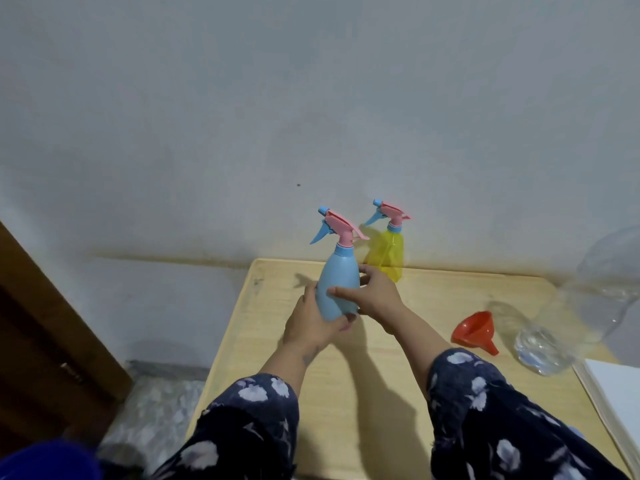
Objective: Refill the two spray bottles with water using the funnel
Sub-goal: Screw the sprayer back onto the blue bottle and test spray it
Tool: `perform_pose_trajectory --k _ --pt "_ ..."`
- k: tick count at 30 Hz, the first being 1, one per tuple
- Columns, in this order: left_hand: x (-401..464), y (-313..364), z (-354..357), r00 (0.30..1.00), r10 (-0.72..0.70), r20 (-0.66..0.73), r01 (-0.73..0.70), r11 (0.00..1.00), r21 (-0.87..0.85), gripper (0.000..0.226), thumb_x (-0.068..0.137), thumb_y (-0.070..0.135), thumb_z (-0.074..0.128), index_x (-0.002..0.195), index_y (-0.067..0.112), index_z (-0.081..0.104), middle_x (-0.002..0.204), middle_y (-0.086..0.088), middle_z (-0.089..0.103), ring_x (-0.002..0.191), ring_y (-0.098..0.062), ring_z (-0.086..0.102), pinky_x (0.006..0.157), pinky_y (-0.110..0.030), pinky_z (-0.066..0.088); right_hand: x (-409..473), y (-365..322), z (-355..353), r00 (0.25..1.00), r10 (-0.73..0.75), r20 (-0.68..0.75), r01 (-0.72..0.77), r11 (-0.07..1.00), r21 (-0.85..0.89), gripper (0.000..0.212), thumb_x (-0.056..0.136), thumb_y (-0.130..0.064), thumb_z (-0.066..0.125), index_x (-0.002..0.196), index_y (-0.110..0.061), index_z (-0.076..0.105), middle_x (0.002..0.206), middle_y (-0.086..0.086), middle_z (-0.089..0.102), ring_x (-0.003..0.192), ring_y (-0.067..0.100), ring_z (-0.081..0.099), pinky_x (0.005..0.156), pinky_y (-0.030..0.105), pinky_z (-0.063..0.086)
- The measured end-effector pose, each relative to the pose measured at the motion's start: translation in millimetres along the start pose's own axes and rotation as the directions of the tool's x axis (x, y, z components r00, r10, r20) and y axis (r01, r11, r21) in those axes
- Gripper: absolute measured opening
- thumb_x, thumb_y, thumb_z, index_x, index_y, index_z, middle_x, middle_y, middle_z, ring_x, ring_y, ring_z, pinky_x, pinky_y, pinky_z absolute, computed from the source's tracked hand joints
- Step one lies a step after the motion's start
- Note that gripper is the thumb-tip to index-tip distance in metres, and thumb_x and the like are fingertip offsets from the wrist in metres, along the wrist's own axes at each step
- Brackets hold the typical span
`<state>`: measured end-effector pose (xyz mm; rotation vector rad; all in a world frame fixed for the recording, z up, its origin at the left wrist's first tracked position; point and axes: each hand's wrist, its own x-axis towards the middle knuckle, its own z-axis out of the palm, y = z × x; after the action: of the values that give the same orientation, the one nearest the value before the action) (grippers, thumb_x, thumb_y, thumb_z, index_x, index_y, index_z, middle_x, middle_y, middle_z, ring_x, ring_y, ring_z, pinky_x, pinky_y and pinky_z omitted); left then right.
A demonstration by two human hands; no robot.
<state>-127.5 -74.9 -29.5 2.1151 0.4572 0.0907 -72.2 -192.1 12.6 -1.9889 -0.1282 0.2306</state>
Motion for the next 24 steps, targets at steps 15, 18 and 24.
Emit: perform_pose_trajectory --k 15,18,24 --pt "158.0 -15.3 34.3 0.997 -0.049 -0.053 0.034 0.966 -0.256 0.085 0.064 0.019 0.086 0.133 0.023 0.037 0.120 0.000 0.058 0.102 -0.017 0.061 0.076 -0.026 0.053 155.6 31.3 25.4 0.992 -0.127 0.014 0.128 0.991 -0.037 0.074 0.063 -0.021 0.086 0.128 -0.020 0.051 0.121 -0.002 0.061 0.106 0.016 0.060 0.091 0.037 0.051" --pt "174.0 -21.4 41.6 0.995 -0.022 -0.094 0.000 0.971 -0.237 0.084 0.062 0.026 0.086 0.132 0.017 0.040 0.120 -0.004 0.058 0.103 -0.021 0.061 0.075 -0.025 0.051 172.3 38.6 30.6 0.993 -0.120 0.006 0.120 0.993 -0.012 0.067 0.065 -0.016 0.085 0.121 -0.018 0.049 0.116 -0.003 0.058 0.107 0.014 0.056 0.092 0.033 0.049" --pt "184.6 -39.4 48.1 0.993 -0.028 -0.117 0.000 0.972 -0.234 0.078 0.069 0.016 0.083 0.134 0.017 0.040 0.121 -0.005 0.057 0.102 -0.020 0.060 0.076 -0.025 0.049 178.5 47.5 38.3 0.987 -0.154 0.039 0.153 0.988 0.015 0.063 0.067 -0.010 0.083 0.120 -0.017 0.048 0.115 -0.004 0.056 0.111 0.015 0.055 0.091 0.030 0.048"
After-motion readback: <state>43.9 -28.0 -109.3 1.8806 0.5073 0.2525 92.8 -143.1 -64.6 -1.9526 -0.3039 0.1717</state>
